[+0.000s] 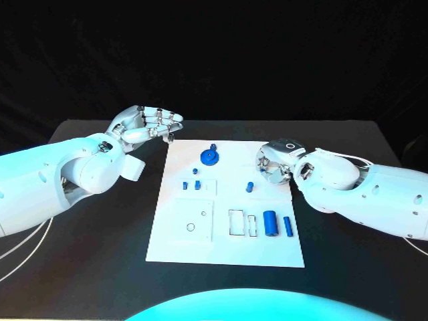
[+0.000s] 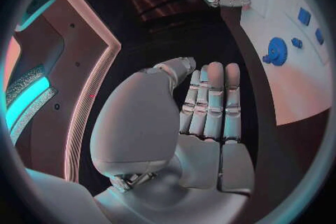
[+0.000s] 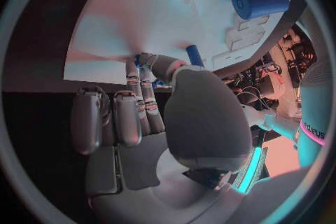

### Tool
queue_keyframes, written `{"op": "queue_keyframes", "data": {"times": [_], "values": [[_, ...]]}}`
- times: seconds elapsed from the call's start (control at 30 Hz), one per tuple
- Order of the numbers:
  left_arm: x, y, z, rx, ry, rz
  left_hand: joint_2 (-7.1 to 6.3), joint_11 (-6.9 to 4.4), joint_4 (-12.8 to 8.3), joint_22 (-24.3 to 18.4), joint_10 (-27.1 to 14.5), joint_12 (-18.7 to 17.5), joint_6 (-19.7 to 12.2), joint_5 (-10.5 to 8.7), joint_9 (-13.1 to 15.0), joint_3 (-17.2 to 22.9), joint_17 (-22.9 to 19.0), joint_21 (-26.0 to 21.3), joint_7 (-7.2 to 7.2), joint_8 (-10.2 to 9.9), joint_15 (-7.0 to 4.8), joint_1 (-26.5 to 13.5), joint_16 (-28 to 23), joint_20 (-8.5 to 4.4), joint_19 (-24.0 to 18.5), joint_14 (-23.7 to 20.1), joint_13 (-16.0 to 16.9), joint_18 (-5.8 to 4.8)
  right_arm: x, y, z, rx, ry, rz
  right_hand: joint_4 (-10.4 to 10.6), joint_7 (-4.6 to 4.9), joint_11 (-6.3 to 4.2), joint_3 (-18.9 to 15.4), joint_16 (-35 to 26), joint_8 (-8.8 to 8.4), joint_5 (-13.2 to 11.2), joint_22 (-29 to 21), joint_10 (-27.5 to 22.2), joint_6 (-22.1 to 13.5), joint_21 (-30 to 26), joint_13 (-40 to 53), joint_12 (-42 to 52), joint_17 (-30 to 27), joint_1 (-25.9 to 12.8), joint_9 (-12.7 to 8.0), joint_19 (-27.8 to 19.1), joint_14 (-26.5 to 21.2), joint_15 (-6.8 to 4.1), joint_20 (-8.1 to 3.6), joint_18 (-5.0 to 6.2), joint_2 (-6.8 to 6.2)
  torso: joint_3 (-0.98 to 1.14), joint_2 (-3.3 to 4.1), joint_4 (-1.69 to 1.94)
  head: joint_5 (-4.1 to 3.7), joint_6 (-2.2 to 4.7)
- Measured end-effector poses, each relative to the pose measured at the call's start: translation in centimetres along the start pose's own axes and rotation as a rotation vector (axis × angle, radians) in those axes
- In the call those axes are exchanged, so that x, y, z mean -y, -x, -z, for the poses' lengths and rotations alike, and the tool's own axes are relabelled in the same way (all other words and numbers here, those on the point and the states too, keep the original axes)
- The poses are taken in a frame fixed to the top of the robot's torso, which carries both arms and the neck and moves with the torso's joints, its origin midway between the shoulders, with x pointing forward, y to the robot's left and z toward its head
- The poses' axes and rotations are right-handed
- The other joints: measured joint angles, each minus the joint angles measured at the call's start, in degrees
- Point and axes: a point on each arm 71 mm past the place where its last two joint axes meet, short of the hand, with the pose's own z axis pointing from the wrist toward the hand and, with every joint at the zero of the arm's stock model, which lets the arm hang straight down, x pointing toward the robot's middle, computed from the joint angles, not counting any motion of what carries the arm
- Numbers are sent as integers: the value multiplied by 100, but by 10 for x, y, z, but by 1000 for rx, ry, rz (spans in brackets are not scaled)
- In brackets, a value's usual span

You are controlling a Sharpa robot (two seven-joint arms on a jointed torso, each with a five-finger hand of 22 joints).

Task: Assemble the parts on the task board

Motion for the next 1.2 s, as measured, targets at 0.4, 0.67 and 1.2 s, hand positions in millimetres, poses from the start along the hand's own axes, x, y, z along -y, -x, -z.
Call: {"op": "queue_keyframes", "data": {"times": [0.4, 0.67, 1.2], "values": [[-1, 2, -2, 9, 2, 4, 0, 0, 0, 0, 0, 0, 0, 0, 0, 0, 0, 0, 0, -2, 0, 0, -1, 0, 0, 0, 0, 0, 7, 17, 5, 67, -9, -63, -39, 0, -1, 39, 0, 0, -44, -1, -2, 0, 0, 0, 1, -1, 0, 2, 0, -1, -1, 0, 0, 0, -3, -6, 2, -7, 8], [-2, 2, -3, 13, 3, 6, 0, 0, 0, 0, 0, 0, 0, 0, 4, 0, 0, 0, 0, -2, 0, 0, -1, 0, 0, 0, 4, 0, 4, 24, 11, 95, 6, -125, -71, 0, -1, 71, 0, 0, -66, -1, -2, 0, 0, 0, -10, -2, 0, 2, 0, -1, 0, 0, 0, 0, -2, 2, 1, -8, 71], [-2, 0, -3, 21, 3, 36, 0, -21, 0, -6, -20, 30, 0, 0, 3, 0, -4, 0, 0, -2, 0, 0, -1, 0, 0, 0, 9, 0, -51, 31, 26, 184, 169, -303, -78, 0, -2, 77, 0, 0, -89, -2, -3, 0, 44, 0, -32, -3, 1, 6, -1, 0, 1, 0, 0, 0, 4, 5, 1, 124, 82]]}}
